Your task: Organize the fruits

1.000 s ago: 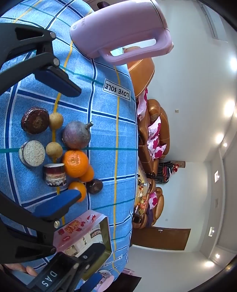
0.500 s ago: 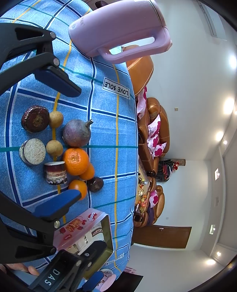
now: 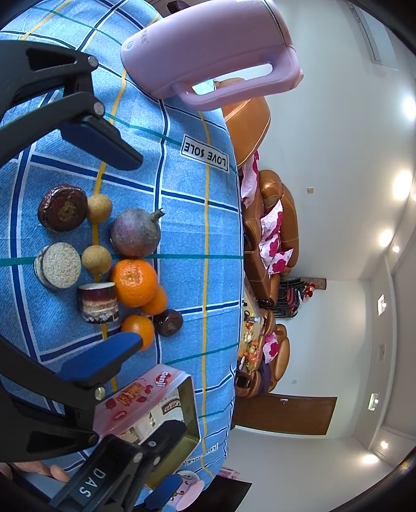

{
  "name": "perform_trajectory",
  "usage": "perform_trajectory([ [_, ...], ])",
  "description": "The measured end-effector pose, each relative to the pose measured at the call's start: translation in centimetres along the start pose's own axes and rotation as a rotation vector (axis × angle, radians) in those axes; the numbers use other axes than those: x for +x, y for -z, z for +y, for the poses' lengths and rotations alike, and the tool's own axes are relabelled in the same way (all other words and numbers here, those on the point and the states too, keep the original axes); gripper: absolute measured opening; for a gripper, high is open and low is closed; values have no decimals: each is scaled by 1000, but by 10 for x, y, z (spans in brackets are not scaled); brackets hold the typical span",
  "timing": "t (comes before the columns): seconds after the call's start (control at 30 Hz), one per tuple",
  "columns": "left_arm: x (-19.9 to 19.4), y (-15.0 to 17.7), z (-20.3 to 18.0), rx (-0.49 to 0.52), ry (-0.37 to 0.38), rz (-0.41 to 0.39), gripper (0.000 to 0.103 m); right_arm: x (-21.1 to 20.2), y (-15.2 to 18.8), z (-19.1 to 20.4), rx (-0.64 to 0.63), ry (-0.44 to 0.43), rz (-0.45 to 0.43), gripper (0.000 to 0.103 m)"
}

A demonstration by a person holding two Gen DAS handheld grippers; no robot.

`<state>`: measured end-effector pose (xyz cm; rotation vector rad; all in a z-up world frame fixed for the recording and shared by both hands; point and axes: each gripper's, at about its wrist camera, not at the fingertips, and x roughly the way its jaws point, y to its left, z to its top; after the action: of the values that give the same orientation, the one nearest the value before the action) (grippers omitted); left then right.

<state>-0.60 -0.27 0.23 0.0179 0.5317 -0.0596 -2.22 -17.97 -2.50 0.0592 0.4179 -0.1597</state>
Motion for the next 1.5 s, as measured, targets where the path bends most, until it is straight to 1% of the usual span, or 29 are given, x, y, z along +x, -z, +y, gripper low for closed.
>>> perform_trajectory([
  [0.23, -4, 1, 6, 29, -19, -21, 103, 1, 0, 0, -1, 1, 4, 102],
  [0.47, -12, 2, 19, 62, -17, -45, 103, 1, 1, 3, -13, -7, 3, 102],
  [0.7, -4, 2, 30, 53, -7, 6, 103, 0, 2, 8, -30, -11, 4, 102],
  [1.07, -3, 2, 38, 66, -8, 18, 103, 4, 4, 12, -46, -8, 38, 102],
  [1.2, -5, -1, 51, 63, -29, 10, 103, 1, 3, 12, -43, -35, 33, 102],
  [1.27, -2, -4, 62, 49, -43, 24, 103, -2, 4, 15, -45, -56, 29, 102],
  [1.33, 1, -6, 76, 21, -48, 46, 103, -5, 6, 21, -59, -100, 31, 101],
  [1.4, 2, -7, 89, -12, -63, 54, 103, -7, 8, 30, -80, -161, 51, 95],
  [1.43, 2, -8, 95, -28, -65, 58, 103, -7, 10, 36, -96, -196, 76, 85],
  [1.47, 2, -8, 99, -37, -65, 60, 103, -5, 13, 42, -108, -229, 106, 72],
  [1.5, 2, -8, 103, -47, -66, 60, 103, -2, 16, 48, -115, -259, 140, 65],
])
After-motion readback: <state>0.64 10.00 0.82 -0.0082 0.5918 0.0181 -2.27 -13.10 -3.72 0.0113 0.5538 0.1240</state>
